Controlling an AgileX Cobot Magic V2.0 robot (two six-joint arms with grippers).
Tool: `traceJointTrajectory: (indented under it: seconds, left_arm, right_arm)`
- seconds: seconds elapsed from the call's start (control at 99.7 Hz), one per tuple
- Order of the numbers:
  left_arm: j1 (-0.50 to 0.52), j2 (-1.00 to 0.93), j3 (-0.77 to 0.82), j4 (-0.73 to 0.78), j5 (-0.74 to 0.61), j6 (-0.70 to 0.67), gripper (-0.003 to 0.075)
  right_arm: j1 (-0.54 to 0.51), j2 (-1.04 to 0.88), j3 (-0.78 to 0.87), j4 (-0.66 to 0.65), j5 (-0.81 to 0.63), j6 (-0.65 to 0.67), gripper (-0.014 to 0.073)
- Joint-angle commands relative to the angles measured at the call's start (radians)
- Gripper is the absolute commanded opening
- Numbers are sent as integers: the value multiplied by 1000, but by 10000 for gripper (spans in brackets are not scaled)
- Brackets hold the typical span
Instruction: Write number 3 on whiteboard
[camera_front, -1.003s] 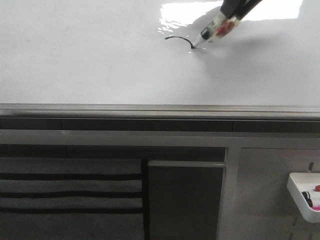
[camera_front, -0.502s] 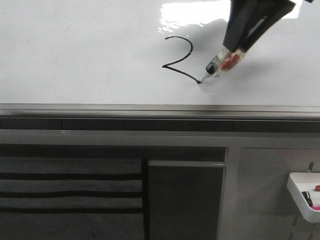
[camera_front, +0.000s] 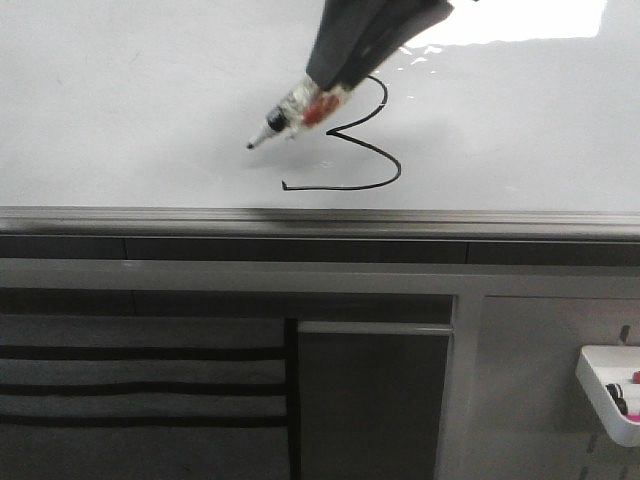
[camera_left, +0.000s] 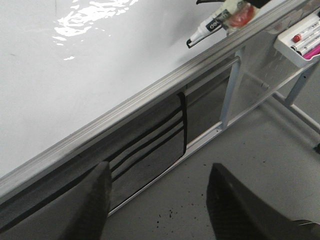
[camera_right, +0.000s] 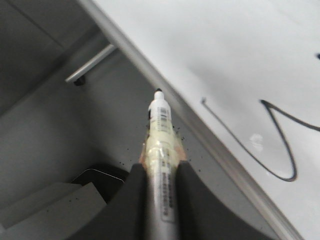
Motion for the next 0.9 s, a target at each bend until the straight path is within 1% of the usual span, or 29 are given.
traceJointTrajectory:
  seconds: [0.0, 0.08, 0.151, 0.231, 0.321, 0.391, 0.502, 0.672, 0.793, 0.893]
  left_arm:
    - [1, -1, -31, -58, -60, 46, 391]
    - [1, 20, -45, -127, -39, 151, 391]
    - [1, 54, -63, -236, -7, 294, 391]
    - [1, 105, -82, -350, 38, 477, 391]
    - [1, 166, -108, -434, 60, 587, 391]
    - [1, 217, -130, -479, 85, 657, 391]
    - [-19, 298, -174, -514, 109, 722, 391]
    - [-123, 428, -252, -514, 110, 786, 391]
    - [-193, 513, -312, -514, 108, 787, 391]
    - [-219, 568, -356, -512, 110, 787, 391]
  right_arm:
    - [25, -138, 34, 63, 2, -157, 13]
    - [41, -196, 86, 63, 23, -269, 13]
    - [51, -233, 108, 63, 32, -363, 14]
    - [59, -256, 111, 63, 39, -438, 13]
    - [66, -264, 111, 63, 59, -551, 14]
    - [66, -265, 111, 66, 60, -564, 13]
    - [66, -265, 111, 66, 54, -564, 14]
    - [66, -265, 111, 66, 49, -564, 14]
    - [66, -265, 111, 66, 49, -564, 13]
    - [66, -265, 111, 66, 51, -564, 13]
